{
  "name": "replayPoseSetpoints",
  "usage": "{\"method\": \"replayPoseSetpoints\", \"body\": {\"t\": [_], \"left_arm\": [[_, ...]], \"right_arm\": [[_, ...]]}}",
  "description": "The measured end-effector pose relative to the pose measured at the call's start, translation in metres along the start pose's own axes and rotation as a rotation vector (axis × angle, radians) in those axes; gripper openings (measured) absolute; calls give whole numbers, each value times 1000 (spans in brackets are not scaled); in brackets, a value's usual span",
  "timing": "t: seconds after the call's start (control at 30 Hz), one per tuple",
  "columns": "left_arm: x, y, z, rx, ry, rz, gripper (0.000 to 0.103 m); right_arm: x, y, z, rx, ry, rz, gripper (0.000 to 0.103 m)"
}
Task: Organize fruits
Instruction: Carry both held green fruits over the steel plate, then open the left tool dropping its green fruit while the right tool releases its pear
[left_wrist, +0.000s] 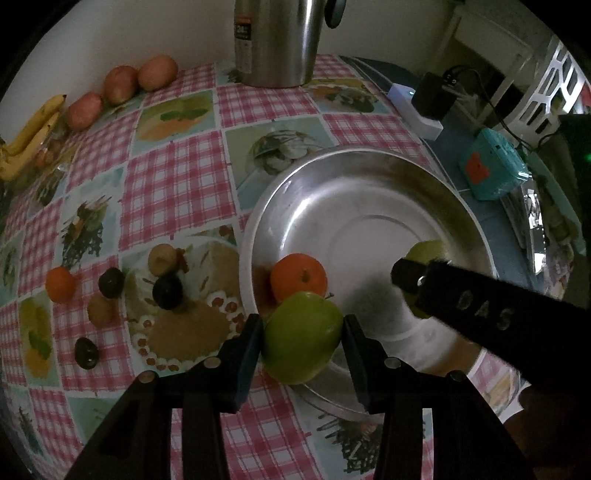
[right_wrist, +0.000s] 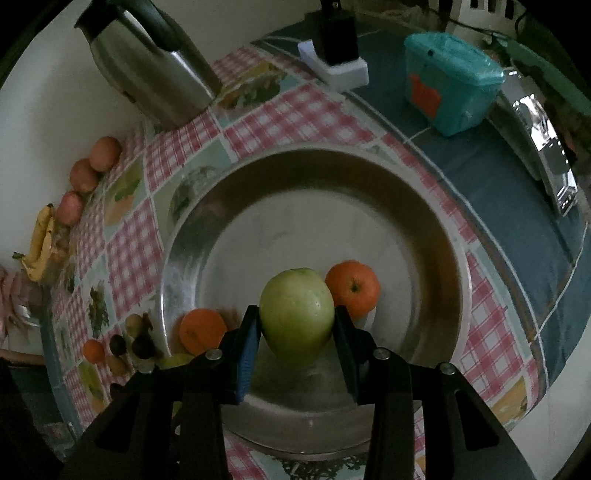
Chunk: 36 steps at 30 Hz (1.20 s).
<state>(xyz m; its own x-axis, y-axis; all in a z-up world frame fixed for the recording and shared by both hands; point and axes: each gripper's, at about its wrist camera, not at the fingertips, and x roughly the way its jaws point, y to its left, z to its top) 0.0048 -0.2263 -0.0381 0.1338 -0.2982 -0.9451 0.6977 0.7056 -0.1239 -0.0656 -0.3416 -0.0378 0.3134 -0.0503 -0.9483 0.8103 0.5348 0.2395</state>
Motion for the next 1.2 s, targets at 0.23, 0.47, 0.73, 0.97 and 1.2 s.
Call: {"method": "replayPoseSetpoints", "body": {"t": [0.23,0.47,0.73,0.97,1.2], "left_arm": [[6,-5,-1,25,-3,-20,47],[14,-12,-2,43,17,-19,47],[11,-13,-1,30,16,-24,49],[-3,-7,1,6,-9,-36,49],[-16,20,6,-78,-20,-17,49]], "right_arm": [[14,-1,-1,0,43,-6,42],[25,-4,-2,18,76,-11,42],[18,-4,-1,18,61,-14,43],[-4,-3,2,10,-7,-7,43],[-21,-2,4,15,-60,7,42]]}}
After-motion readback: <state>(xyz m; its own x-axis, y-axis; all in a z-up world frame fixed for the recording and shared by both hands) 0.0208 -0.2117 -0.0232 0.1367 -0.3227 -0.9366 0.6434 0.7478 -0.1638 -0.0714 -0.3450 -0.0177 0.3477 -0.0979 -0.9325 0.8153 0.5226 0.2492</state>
